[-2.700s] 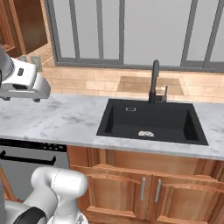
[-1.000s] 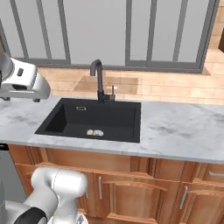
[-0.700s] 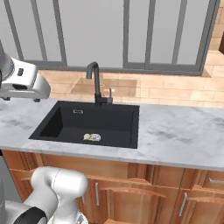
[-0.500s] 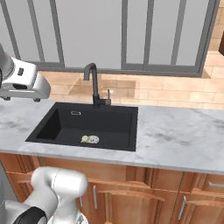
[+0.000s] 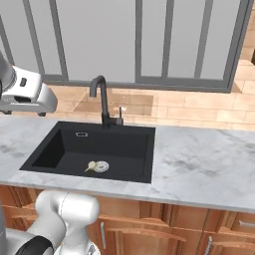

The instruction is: Pick up the dish brush and dish brush from the sink, and place them back in the cabinet, and close the cabinet doors.

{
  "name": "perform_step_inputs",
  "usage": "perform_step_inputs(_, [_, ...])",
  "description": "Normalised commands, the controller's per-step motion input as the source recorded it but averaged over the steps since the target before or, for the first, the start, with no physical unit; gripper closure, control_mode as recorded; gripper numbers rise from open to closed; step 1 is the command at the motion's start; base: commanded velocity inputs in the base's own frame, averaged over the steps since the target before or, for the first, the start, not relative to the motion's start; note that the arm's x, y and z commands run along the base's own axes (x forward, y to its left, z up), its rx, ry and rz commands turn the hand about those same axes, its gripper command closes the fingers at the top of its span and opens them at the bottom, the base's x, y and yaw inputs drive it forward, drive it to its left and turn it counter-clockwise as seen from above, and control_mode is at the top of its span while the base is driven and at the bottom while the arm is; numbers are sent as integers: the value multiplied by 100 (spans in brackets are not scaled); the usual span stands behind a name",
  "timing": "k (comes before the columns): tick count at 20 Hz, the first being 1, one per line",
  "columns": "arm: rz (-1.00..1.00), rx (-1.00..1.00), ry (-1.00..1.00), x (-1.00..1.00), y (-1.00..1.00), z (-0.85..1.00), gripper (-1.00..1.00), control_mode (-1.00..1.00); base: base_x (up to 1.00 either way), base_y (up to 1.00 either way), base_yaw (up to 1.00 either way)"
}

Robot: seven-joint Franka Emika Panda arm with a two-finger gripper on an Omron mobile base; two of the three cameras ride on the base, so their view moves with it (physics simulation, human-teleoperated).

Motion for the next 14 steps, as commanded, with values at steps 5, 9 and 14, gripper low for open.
perform_step_inputs(5, [0, 0, 0, 0, 0, 0, -100, 100, 44, -11, 2])
perform_step_inputs(9, [0, 0, 0, 0, 0, 0, -100, 100, 37, -5, 0])
perform_step_inputs(14, [0, 0, 0, 0, 0, 0, -100, 100, 43, 0, 0])
